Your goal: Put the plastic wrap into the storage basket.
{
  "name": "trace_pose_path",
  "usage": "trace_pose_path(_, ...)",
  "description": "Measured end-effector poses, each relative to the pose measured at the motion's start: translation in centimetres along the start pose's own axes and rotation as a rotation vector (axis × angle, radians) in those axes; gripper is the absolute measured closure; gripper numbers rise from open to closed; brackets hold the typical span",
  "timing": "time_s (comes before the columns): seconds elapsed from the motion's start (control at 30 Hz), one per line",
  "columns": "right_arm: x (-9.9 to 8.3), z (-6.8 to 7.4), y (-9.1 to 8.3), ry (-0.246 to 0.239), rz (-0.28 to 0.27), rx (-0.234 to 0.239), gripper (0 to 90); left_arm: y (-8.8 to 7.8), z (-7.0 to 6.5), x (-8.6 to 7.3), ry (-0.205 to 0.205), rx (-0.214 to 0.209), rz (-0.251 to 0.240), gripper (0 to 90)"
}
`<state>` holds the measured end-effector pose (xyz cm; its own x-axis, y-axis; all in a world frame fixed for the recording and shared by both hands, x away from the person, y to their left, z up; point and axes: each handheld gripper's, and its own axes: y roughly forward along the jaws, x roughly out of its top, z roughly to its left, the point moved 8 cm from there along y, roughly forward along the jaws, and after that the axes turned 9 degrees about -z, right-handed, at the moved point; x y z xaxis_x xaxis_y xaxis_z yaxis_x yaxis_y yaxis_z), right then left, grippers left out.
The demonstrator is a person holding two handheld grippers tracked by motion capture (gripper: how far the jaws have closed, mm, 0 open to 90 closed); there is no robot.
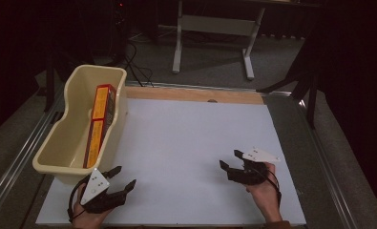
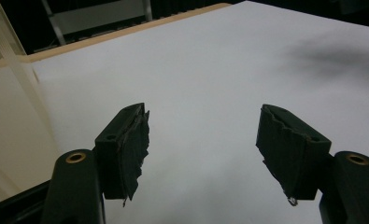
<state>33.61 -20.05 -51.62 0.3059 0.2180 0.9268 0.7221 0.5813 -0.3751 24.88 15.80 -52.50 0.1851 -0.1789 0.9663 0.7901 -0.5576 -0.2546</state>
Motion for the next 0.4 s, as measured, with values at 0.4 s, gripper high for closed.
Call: trace_pose_path(0.4,-1.6,-2.0,-4.0,0.057,-0.090,-0.045,26.9,0.0,0.0,0.0,0.001,0.002,0.006,33.7)
